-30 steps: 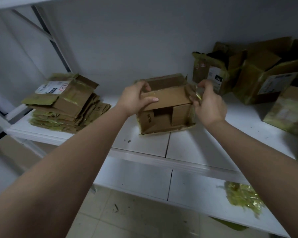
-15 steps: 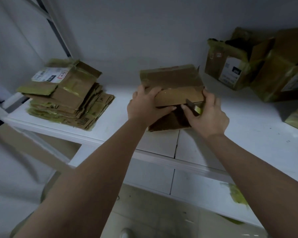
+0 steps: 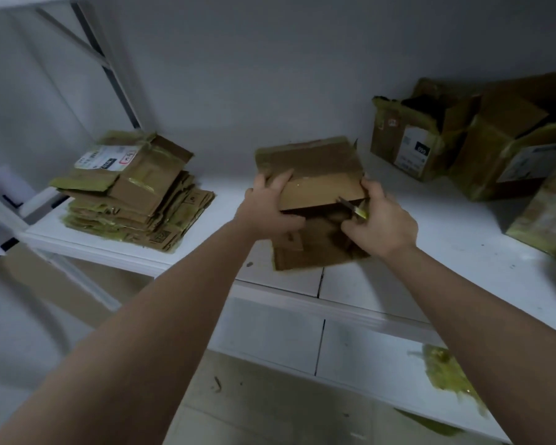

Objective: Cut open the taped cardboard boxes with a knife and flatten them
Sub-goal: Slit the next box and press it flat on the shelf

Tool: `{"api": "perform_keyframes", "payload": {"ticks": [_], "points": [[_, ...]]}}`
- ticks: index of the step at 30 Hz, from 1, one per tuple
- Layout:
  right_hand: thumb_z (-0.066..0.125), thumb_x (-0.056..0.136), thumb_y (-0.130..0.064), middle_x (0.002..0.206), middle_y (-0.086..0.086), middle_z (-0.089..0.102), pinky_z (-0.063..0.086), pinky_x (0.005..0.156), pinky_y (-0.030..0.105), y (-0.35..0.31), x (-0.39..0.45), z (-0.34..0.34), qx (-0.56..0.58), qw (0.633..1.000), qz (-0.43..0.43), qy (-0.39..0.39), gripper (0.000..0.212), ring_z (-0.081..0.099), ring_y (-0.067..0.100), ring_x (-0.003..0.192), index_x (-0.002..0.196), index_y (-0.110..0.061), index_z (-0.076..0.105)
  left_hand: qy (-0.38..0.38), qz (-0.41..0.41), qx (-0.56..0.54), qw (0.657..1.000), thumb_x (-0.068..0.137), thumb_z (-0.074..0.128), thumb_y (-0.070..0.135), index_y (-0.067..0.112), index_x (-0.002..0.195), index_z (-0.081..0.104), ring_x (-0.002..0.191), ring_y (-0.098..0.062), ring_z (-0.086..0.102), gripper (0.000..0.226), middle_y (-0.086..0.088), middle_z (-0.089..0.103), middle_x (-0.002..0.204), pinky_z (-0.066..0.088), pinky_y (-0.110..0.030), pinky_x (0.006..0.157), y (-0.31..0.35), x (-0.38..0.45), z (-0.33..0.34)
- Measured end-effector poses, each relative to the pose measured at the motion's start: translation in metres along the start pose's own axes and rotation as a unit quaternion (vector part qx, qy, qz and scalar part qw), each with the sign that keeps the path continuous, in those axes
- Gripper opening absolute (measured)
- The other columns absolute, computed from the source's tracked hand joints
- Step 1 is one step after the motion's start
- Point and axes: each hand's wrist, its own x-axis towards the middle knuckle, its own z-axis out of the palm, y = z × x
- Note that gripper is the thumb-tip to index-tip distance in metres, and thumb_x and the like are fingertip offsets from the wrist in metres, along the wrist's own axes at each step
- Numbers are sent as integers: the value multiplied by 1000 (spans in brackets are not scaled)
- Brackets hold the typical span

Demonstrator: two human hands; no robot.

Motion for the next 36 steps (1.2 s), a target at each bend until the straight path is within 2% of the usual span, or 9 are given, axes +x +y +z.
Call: {"api": "perform_keyframes", "payload": {"ticks": [4,7,12,18,23,28,31,33,36], "points": [[64,81,-29,133,1,49,40,68,27,2,-11,-10,15,998,-52,-32,87,56,25,101,148,-40,10,-105,28,2,994,68,83,37,30,152,-4,138,-30,23,122,7,-3,155,33,-40,113,-14,-14,-22],[63,78,-26,117,3,58,48,66,30,1,-13,-10,49,997,-44,-40,93,59,23,83,147,-37,1,-132,30,23,991,67,84,33,30,151,-6,138,-30,23,124,9,-7,154,33,-38,113,-20,-23,-35],[61,82,-29,112,3,62,43,71,29,-2,-14,-15,-40,991,-106,-71,73,59,27,96,144,-35,22,-115,56,88,988,67,84,29,30,148,5,139,-32,24,113,0,-7,157,32,-42,113,-44,-39,-57],[58,82,-35,117,-2,61,38,72,26,-19,-16,1,-84,975,-155,-138,69,58,24,102,141,-46,25,12,109,123,986,79,68,6,17,131,48,143,-31,28,56,-16,46,142,36,-45,108,-85,-67,-48],[67,78,-47,132,-9,51,45,90,34,-21,-14,21,-42,953,-143,-263,72,52,21,115,140,-45,29,-144,14,175,974,86,47,-3,28,146,40,140,-25,36,67,-6,39,152,28,-30,114,-102,-89,-18],[63,78,-24,125,-9,56,47,94,34,-16,1,4,9,933,-127,-338,58,55,17,110,133,-37,49,-181,-14,142,973,84,44,-5,28,148,36,143,-20,30,72,-1,31,156,20,-26,117,-100,-89,-19],[63,80,-27,116,-9,63,43,81,26,-7,-1,-4,-39,966,-174,-188,49,58,18,107,127,-38,55,-228,-57,147,961,87,42,26,30,145,42,141,-23,33,58,-2,37,153,27,-37,116,-96,-85,-28],[64,82,-20,112,-6,68,42,82,28,0,-10,-9,67,987,-137,-48,41,61,23,104,121,-30,60,-199,-76,147,966,81,27,59,26,120,62,129,-27,46,61,-7,52,141,37,-45,107,-97,-79,-31],[60,82,-10,113,1,68,44,85,34,-1,-10,-14,136,986,-77,55,40,60,30,105,121,-21,59,-89,-36,221,971,81,16,56,19,98,64,110,-27,57,63,-8,61,121,42,-43,96,-87,-65,-32]]}}
